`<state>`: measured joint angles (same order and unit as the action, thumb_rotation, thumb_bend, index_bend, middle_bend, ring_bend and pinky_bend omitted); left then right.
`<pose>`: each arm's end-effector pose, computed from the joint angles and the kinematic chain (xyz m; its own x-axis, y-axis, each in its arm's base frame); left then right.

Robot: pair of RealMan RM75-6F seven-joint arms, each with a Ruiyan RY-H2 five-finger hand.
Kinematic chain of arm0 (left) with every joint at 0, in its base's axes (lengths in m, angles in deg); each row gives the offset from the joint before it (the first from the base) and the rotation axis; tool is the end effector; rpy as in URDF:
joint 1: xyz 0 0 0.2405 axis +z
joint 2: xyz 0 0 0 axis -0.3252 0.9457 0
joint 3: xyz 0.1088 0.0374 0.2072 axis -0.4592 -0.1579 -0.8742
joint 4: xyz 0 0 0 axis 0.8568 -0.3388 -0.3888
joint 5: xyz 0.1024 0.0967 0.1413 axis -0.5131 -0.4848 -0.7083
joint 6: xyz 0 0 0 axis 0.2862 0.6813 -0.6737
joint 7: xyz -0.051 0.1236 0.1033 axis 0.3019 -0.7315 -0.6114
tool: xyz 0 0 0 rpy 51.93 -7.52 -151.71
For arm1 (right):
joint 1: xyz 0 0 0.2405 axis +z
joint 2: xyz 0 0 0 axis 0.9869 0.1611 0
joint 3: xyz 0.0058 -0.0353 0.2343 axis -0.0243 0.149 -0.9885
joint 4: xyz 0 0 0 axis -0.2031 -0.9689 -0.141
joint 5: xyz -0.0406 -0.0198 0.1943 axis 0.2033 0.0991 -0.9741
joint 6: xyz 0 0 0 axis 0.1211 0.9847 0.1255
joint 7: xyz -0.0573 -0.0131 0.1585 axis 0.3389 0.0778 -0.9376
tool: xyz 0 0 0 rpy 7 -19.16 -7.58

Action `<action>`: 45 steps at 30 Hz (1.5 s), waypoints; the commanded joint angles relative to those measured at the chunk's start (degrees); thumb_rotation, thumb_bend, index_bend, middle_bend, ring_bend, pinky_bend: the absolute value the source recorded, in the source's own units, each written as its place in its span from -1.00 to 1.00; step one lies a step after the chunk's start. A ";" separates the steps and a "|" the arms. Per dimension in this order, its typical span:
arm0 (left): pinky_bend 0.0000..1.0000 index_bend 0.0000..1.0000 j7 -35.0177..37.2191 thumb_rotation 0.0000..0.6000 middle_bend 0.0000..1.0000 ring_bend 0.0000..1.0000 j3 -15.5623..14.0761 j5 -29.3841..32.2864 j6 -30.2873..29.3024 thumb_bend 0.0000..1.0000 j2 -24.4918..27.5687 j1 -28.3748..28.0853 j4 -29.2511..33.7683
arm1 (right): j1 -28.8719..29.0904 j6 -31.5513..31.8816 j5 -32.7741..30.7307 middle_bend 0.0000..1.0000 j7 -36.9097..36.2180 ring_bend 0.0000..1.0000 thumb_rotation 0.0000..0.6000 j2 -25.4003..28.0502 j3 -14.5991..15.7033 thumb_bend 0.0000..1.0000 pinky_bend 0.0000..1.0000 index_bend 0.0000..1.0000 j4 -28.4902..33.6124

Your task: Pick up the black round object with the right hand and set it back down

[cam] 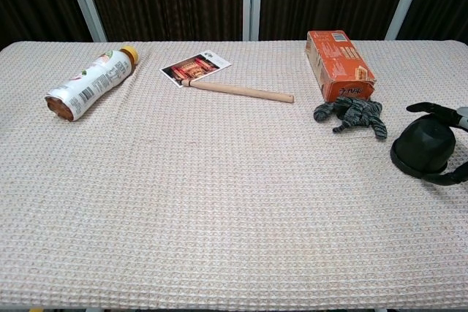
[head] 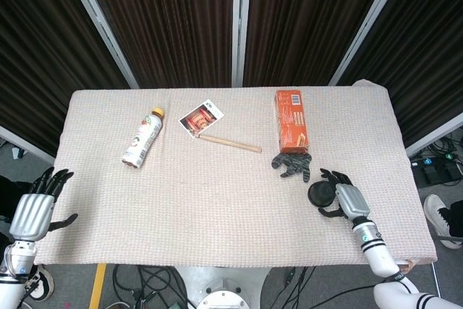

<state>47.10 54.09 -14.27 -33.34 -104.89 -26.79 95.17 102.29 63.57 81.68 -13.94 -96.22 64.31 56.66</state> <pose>-0.3168 0.2162 0.1164 0.4158 0.0276 0.9090 0.9074 -0.0798 -0.4126 -0.2939 -0.2853 0.0019 0.0926 -0.3878 0.9171 -0.9944 0.0120 0.1054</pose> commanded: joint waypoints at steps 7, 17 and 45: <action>-0.64 -0.71 0.63 1.00 -0.76 -1.00 0.02 0.04 0.07 -0.75 0.09 0.00 -0.11 | 0.21 0.18 -0.02 -0.63 -0.31 -1.00 1.00 -0.36 -0.06 -0.80 -1.00 -1.00 -0.46; -0.64 -0.71 1.48 1.00 -0.76 -1.00 0.18 0.54 0.06 -0.75 0.31 0.23 -0.32 | 0.53 -0.08 -0.51 -0.59 0.14 -1.00 1.00 -0.61 -0.27 -0.77 -1.00 -1.00 -0.66; -0.64 -0.71 1.29 1.00 -0.76 -1.00 0.14 0.29 -0.02 -0.75 0.64 0.27 0.18 | -0.68 6.25 0.79 -0.20 0.82 -1.00 1.00 0.64 -1.51 -0.63 -1.00 -0.47 1.58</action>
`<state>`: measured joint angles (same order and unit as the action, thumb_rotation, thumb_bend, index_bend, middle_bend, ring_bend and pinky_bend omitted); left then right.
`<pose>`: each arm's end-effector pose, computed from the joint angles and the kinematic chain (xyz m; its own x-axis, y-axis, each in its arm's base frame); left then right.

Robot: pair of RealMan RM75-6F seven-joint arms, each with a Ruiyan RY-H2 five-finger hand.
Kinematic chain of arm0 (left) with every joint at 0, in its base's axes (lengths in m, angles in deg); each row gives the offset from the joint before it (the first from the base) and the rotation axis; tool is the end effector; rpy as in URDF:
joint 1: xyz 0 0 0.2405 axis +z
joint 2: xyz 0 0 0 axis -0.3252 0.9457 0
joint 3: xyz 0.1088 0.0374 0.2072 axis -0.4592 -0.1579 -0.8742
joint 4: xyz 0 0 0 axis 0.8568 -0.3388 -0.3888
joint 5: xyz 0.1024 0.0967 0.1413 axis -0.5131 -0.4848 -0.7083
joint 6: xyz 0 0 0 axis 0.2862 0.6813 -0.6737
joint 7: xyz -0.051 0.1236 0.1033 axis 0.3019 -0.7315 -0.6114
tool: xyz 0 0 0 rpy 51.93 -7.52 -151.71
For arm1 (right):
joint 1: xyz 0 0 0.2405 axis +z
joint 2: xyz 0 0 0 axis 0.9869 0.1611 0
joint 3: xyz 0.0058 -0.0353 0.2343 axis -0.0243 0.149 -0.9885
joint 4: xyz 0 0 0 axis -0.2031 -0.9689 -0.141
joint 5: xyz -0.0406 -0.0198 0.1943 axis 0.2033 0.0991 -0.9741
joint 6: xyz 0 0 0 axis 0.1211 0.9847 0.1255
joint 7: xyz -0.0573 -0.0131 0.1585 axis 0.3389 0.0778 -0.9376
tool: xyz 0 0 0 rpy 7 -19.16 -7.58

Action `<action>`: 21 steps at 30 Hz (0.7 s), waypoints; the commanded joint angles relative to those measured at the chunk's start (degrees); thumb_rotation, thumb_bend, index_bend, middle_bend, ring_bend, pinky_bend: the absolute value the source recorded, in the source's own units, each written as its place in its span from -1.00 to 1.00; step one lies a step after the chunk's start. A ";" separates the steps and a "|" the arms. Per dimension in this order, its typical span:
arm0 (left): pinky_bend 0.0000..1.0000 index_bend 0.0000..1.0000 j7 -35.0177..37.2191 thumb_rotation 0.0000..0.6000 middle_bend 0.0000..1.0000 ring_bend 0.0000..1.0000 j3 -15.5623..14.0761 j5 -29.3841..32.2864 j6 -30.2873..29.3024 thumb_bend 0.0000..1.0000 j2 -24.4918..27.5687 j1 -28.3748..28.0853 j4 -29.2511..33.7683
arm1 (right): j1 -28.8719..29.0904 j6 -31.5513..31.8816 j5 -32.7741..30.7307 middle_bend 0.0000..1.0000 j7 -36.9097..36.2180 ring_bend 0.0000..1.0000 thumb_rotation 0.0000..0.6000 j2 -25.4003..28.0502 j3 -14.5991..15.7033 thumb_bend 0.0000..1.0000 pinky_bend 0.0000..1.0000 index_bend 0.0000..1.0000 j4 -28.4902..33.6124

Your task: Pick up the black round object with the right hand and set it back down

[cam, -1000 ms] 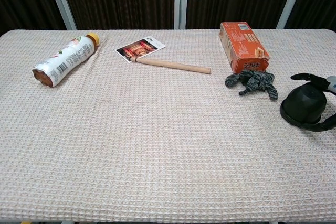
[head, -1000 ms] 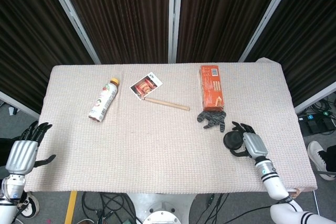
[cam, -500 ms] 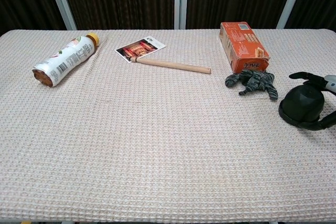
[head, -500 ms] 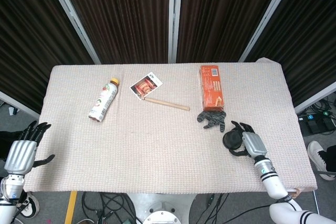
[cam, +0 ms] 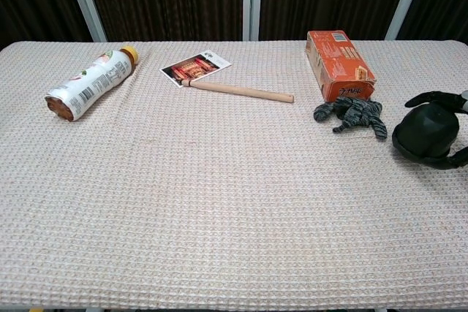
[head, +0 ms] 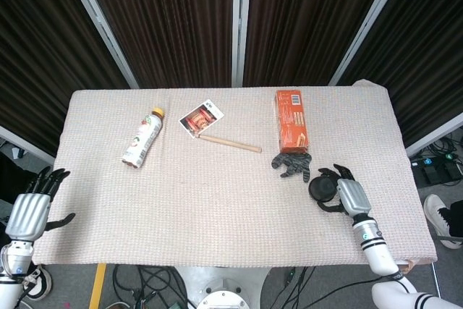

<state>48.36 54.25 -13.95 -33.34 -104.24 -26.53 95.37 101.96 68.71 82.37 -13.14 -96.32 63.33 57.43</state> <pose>-0.3191 0.2155 0.1208 0.4019 0.0268 0.9153 0.9142 -0.0688 -0.3994 -0.2833 -0.2912 0.0149 0.0950 -0.2998 0.9493 -0.9954 -0.0218 0.0928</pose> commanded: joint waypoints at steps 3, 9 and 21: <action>-0.64 -0.71 0.13 1.00 -0.76 -1.00 -0.06 -0.01 0.07 -0.75 -0.06 0.02 -0.08 | -0.74 2.48 -0.04 -0.19 -0.07 -1.00 1.00 1.86 -1.23 -0.62 -1.00 -0.41 1.92; -0.64 -0.71 0.23 1.00 -0.76 -1.00 -0.03 0.04 0.22 -0.75 0.06 -0.05 0.17 | -2.15 4.80 -0.31 -0.18 -0.94 -0.99 1.00 4.42 -1.72 -0.62 -1.00 -0.36 3.71; -0.64 -0.71 1.32 1.00 -0.76 -1.00 0.00 0.29 0.90 -0.75 -0.87 -0.32 -1.22 | -5.29 6.84 -0.25 -0.18 1.89 -0.98 1.00 6.41 0.40 -0.62 -1.00 -0.34 1.46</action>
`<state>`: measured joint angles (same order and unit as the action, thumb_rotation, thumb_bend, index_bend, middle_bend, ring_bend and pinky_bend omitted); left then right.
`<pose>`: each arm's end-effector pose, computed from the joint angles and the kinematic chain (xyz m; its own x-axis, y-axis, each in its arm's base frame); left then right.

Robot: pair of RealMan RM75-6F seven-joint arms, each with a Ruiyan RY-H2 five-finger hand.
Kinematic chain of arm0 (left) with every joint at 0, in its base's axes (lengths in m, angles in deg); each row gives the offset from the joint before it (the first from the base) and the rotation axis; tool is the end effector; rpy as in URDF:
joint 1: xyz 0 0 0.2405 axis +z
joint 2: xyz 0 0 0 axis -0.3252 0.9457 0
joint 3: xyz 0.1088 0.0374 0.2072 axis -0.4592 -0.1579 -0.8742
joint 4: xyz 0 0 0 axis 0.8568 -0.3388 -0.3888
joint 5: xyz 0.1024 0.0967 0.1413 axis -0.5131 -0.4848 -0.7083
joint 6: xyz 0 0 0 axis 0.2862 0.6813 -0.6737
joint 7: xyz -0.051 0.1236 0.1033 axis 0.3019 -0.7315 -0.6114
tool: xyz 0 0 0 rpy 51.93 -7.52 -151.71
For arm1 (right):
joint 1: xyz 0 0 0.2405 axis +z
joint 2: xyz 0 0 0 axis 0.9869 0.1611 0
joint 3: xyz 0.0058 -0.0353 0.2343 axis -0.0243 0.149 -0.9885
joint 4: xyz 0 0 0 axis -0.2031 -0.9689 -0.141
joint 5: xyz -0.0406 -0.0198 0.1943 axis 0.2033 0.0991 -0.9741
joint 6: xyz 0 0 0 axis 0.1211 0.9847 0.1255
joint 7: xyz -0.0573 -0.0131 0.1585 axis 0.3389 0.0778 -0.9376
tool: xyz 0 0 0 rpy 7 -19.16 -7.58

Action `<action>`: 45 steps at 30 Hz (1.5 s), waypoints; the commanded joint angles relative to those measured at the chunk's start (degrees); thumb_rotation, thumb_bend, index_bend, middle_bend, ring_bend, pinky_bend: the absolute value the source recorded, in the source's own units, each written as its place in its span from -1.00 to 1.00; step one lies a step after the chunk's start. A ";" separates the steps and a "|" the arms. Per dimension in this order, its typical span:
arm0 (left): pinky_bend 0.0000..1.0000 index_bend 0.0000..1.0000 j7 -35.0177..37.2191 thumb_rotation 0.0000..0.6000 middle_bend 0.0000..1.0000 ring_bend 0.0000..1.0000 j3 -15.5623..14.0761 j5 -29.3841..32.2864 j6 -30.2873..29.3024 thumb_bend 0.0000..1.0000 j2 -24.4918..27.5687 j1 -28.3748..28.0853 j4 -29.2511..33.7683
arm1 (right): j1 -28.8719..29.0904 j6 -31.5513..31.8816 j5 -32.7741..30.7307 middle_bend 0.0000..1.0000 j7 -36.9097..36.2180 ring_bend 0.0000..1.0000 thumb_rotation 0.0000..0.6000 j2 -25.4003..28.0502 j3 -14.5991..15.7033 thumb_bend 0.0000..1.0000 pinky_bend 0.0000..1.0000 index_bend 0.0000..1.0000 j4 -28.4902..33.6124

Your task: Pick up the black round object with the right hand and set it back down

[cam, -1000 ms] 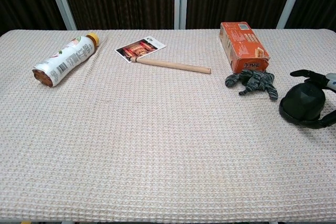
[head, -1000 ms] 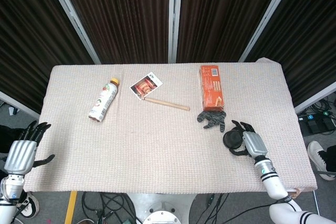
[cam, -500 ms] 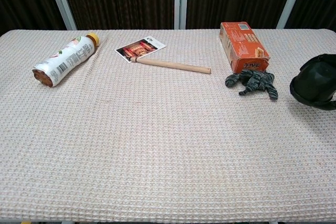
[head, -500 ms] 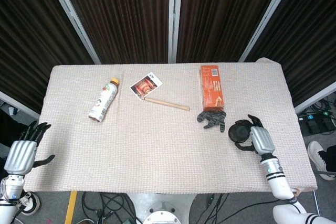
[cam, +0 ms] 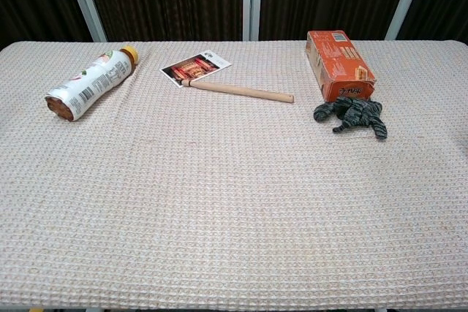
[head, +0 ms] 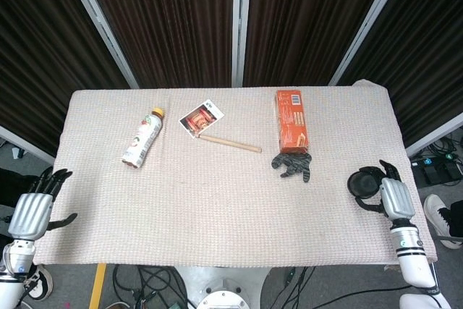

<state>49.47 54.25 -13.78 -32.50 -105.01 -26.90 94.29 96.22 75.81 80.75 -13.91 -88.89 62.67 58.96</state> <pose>-0.3212 0.2177 0.1165 0.3896 0.0391 0.9201 0.9197 -0.0685 -0.3865 -0.3243 -0.2741 0.0825 0.1461 -0.1460 0.9784 -0.9844 0.0765 0.1584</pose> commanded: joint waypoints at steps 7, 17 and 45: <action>-0.64 -0.71 -0.50 1.00 -0.76 -1.00 0.16 -0.03 -0.06 -0.75 0.80 -0.14 0.85 | 12.59 -9.64 7.26 -0.18 5.99 -0.97 1.00 -6.80 -1.92 -0.61 -1.00 -0.34 10.70; -0.64 -0.71 -0.70 1.00 -0.76 -1.00 0.12 0.40 0.96 -0.75 0.75 -0.47 1.16 | 8.16 -2.92 -1.02 -0.16 16.15 -0.95 1.00 -1.12 -4.37 -0.61 -1.00 -0.33 8.41; -0.64 -0.71 -1.14 1.00 -0.76 -1.00 -0.02 -0.27 1.68 -0.75 -0.26 -1.39 1.02 | 7.73 -3.01 -5.90 -0.16 16.84 -0.95 1.00 5.13 -4.89 -0.61 -1.00 -0.33 18.14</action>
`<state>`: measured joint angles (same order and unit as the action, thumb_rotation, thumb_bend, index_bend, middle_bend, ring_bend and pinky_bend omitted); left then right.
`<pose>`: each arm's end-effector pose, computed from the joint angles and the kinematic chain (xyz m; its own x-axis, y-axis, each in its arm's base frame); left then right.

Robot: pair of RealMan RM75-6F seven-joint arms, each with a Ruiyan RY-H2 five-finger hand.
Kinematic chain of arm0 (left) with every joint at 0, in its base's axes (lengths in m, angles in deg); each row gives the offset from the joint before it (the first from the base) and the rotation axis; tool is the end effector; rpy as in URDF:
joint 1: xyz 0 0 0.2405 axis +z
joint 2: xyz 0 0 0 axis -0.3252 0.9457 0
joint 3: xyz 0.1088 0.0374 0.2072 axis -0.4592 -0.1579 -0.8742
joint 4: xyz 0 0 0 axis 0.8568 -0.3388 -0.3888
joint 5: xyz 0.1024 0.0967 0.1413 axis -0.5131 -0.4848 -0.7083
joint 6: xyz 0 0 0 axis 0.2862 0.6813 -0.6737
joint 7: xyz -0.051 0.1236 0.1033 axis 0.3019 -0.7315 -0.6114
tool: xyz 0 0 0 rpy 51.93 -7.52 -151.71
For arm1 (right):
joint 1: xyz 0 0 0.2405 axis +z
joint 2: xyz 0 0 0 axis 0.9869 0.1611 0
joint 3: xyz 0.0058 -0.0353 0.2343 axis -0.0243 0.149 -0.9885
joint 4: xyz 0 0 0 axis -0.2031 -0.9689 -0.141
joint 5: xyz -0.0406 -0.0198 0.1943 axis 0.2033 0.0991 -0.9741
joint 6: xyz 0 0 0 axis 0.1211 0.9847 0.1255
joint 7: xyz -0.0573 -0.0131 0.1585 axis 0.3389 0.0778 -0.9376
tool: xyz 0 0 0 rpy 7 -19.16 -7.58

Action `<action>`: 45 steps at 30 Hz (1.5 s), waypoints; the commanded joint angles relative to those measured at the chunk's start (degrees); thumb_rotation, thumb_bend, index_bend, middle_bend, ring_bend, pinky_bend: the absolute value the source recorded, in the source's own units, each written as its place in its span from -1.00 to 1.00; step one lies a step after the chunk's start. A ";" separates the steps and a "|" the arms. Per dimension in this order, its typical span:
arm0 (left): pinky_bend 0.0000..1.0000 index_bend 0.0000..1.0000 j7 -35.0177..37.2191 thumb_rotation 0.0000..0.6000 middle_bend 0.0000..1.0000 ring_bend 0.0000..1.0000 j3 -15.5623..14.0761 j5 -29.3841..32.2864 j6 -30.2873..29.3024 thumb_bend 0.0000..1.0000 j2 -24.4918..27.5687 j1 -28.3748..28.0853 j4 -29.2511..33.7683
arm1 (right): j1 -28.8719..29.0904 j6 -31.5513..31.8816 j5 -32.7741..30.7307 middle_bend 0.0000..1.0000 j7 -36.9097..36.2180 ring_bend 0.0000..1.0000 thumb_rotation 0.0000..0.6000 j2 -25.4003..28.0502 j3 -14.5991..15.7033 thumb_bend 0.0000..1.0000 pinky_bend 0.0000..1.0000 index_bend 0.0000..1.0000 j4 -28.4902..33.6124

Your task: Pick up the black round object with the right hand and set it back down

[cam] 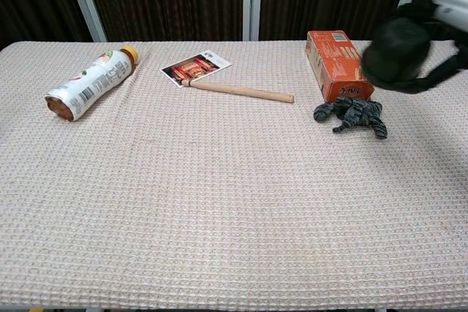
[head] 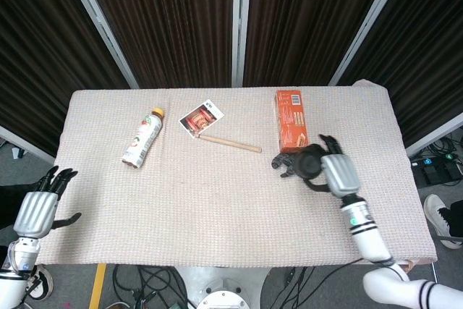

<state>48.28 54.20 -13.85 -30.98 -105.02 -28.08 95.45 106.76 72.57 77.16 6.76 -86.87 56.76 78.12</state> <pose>-0.3151 0.2234 0.1100 0.3928 0.0593 0.9177 0.9178 -0.0878 -0.3872 -0.1984 -0.3199 0.0658 0.2169 -0.1545 0.9639 -0.9670 -0.1689 0.1905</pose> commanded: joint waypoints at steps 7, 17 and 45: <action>-0.64 -0.71 -1.24 1.00 -0.76 -1.00 -0.30 -0.32 -0.74 -0.75 0.66 0.36 1.18 | 7.85 -7.51 3.32 -0.16 2.64 -0.95 1.00 -7.44 0.29 -0.60 -1.00 -0.32 1.55; -0.64 -0.71 -1.09 1.00 -0.76 -1.00 -0.51 -0.30 0.43 -0.75 0.26 -0.12 0.74 | 3.72 -1.39 -0.58 -0.16 0.60 -0.95 1.00 -4.08 -0.03 -0.60 -1.00 -0.32 2.38; -0.64 -0.71 0.87 1.00 -0.76 -1.00 -0.48 -0.18 0.10 -0.75 0.06 0.12 -0.78 | 0.73 -2.13 -3.13 -0.16 -1.63 -0.95 1.00 -1.81 4.06 -0.60 -1.00 -0.32 -5.12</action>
<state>49.08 53.73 -13.95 -30.93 -104.86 -27.87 94.75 113.56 66.53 76.96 7.77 -95.67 59.08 75.25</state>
